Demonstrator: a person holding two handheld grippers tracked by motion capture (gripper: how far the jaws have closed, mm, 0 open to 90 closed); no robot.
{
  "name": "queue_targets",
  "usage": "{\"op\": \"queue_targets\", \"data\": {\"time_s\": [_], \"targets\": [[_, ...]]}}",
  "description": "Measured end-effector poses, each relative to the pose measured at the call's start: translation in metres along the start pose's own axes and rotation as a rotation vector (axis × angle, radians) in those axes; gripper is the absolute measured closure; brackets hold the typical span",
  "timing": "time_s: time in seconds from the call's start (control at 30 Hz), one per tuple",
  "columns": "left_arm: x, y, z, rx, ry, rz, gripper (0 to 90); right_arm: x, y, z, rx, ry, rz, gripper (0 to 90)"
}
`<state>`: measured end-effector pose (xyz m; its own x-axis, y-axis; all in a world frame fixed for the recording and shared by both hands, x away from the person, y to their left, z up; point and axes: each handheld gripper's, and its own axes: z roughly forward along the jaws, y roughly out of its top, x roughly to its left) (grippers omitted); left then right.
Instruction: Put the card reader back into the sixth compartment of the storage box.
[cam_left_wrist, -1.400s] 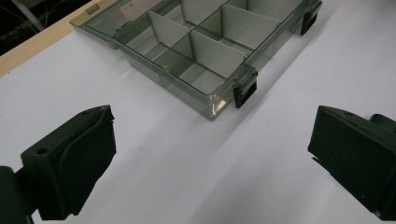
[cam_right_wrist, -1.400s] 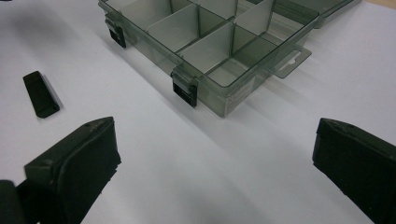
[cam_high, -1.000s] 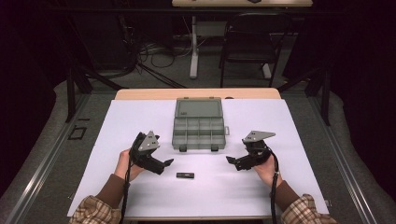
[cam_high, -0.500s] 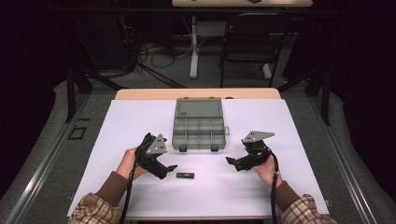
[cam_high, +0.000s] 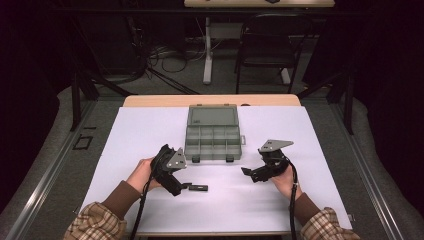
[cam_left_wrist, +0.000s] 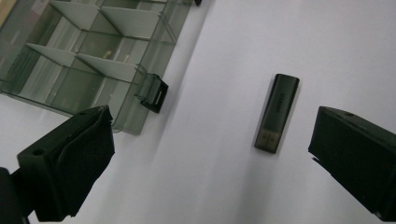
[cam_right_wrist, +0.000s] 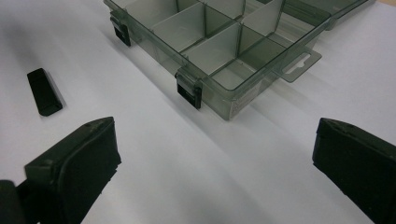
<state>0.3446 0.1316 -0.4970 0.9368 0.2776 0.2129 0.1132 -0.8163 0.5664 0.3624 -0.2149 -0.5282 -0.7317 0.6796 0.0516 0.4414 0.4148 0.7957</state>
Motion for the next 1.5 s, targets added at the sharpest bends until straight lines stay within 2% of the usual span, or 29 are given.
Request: {"op": "queue_targets", "data": {"time_s": [0.23,0.33,0.5,0.57,0.63,0.9,0.97,1.07,1.23,1.43,1.5], "targets": [[-0.007,0.006,0.005,0.033,-0.025,0.039,0.3,0.000,-0.001,-0.001,-0.003,0.005,-0.005,0.0],[-0.009,0.007,0.008,0.048,-0.048,0.055,1.1,0.000,-0.001,0.000,0.005,0.014,-0.006,0.0],[-0.011,0.007,0.012,0.071,-0.103,0.072,15.9,0.000,-0.002,0.001,0.006,0.024,-0.008,0.0],[-0.011,0.008,0.013,0.092,-0.124,0.079,18.5,0.001,-0.002,0.001,0.000,0.031,-0.002,0.0],[-0.013,0.010,0.017,0.117,-0.140,0.089,26.7,0.002,-0.001,0.001,0.001,0.036,-0.011,0.0],[-0.013,0.015,0.026,0.215,-0.175,0.132,49.4,0.002,-0.002,0.003,0.013,0.044,-0.014,0.0],[-0.013,0.017,0.028,0.223,-0.202,0.139,53.1,0.002,-0.002,0.004,0.014,0.048,-0.016,0.0],[-0.014,0.022,0.031,0.249,-0.228,0.155,56.6,0.004,-0.001,0.004,0.014,0.064,-0.030,0.0],[-0.017,0.029,0.039,0.307,-0.225,0.171,61.8,0.005,-0.002,0.005,0.013,0.074,-0.034,0.0],[-0.016,0.032,0.044,0.347,-0.243,0.168,65.0,0.005,-0.002,0.003,0.013,0.073,-0.037,0.0],[-0.016,0.033,0.046,0.361,-0.244,0.179,65.5,0.005,-0.002,0.004,0.015,0.074,-0.039,0.0]]}}
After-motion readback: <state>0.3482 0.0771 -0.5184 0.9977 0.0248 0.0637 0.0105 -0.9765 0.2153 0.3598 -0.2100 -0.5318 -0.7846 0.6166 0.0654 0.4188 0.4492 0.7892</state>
